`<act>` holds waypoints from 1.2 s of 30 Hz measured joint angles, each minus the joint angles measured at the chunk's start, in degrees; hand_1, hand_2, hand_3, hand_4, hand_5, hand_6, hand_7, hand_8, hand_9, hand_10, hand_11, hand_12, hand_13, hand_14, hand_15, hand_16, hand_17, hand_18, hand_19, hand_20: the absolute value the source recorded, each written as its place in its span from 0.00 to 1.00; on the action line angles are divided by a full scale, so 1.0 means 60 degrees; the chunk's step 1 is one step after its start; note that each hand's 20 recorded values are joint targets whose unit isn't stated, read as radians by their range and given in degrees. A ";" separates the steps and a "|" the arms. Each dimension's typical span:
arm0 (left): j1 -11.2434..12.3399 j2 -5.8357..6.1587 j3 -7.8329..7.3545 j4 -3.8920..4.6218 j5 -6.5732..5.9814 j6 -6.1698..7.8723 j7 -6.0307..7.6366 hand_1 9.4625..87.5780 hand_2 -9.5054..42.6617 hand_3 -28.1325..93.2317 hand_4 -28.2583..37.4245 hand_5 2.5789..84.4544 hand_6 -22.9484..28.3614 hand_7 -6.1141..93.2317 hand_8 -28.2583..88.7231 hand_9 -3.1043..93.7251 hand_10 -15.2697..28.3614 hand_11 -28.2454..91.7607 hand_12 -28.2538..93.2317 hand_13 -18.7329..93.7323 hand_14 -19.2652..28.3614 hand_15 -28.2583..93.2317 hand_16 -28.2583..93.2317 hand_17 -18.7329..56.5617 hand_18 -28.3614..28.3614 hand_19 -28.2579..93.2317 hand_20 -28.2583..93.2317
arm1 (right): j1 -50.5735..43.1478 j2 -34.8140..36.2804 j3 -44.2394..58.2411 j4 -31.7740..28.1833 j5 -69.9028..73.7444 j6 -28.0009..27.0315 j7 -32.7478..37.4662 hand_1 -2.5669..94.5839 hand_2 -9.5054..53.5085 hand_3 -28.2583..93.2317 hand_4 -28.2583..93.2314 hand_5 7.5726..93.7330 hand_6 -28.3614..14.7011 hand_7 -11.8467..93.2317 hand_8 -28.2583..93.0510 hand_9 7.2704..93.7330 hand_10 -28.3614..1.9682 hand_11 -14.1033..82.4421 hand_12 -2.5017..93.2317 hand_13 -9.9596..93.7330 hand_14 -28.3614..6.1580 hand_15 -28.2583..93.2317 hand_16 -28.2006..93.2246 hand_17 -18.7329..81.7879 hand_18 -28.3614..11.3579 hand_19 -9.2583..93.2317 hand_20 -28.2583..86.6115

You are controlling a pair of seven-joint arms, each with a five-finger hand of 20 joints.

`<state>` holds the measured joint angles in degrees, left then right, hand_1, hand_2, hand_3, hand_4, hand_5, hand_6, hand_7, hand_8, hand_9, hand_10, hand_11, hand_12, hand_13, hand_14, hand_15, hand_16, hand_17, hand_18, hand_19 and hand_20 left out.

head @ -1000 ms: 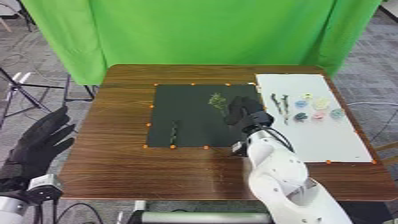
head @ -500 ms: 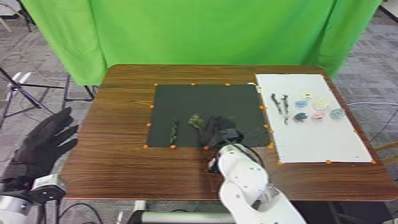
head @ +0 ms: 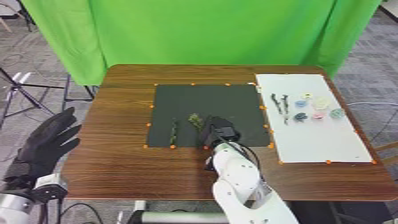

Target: Arrange flowers

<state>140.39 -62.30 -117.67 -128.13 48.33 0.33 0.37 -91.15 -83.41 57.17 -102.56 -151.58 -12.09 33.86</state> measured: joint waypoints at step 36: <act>0.0134 -0.0093 -0.0197 -0.0033 0.0007 -0.0008 -0.0021 0.18 0.13 0.81 0.02 0.20 0.45 0.28 0.14 0.22 0.55 0.30 0.40 0.28 0.65 0.36 0.29 0.08 0.82 0.51 0.31 | 0.0095 0.0846 0.0335 -0.1229 0.0884 -0.1764 0.0670 0.18 0.03 0.84 0.04 0.71 0.59 0.63 0.13 0.76 0.51 0.80 0.60 0.78 0.50 0.93 0.55 0.50 0.10 0.94 0.67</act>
<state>141.20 -62.86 -118.85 -128.33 48.37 0.28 0.24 -90.58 -78.33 59.18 -109.94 -146.27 -22.67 37.87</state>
